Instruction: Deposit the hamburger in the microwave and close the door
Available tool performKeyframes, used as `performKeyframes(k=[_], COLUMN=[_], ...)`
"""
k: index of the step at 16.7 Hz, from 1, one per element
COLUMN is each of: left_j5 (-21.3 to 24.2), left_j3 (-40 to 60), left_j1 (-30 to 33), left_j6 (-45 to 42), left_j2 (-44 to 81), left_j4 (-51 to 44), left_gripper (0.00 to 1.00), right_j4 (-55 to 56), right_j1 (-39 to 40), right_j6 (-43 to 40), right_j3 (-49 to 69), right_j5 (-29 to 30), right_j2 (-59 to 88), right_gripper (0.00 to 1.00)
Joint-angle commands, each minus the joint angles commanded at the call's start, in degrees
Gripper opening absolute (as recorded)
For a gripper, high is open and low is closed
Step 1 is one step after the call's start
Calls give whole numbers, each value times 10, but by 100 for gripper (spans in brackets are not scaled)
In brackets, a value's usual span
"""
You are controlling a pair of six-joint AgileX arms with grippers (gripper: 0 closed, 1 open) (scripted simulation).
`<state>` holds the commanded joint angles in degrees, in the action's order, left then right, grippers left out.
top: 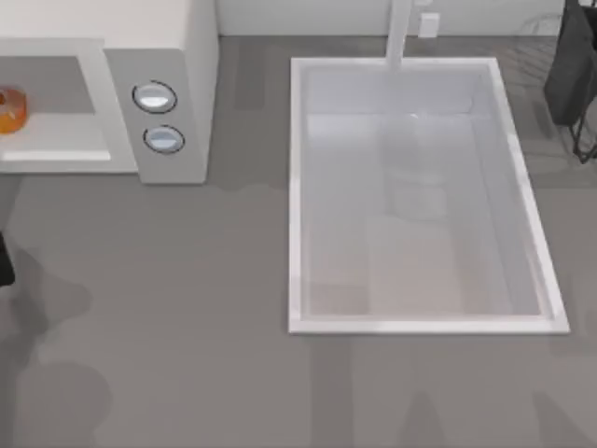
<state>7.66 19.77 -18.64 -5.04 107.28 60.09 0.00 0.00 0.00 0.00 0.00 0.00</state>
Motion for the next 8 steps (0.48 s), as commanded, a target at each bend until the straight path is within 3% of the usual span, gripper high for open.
performKeyframes(k=[8], left_j5=[1], left_j3=[25], left_j1=[-5], left_j6=[-17], left_j2=[-37], left_j4=[-24], left_gripper=[100], right_j4=[0], right_j1=[0], right_j6=[0], right_j3=[0], right_j5=[0], right_j2=[0], right_gripper=[100])
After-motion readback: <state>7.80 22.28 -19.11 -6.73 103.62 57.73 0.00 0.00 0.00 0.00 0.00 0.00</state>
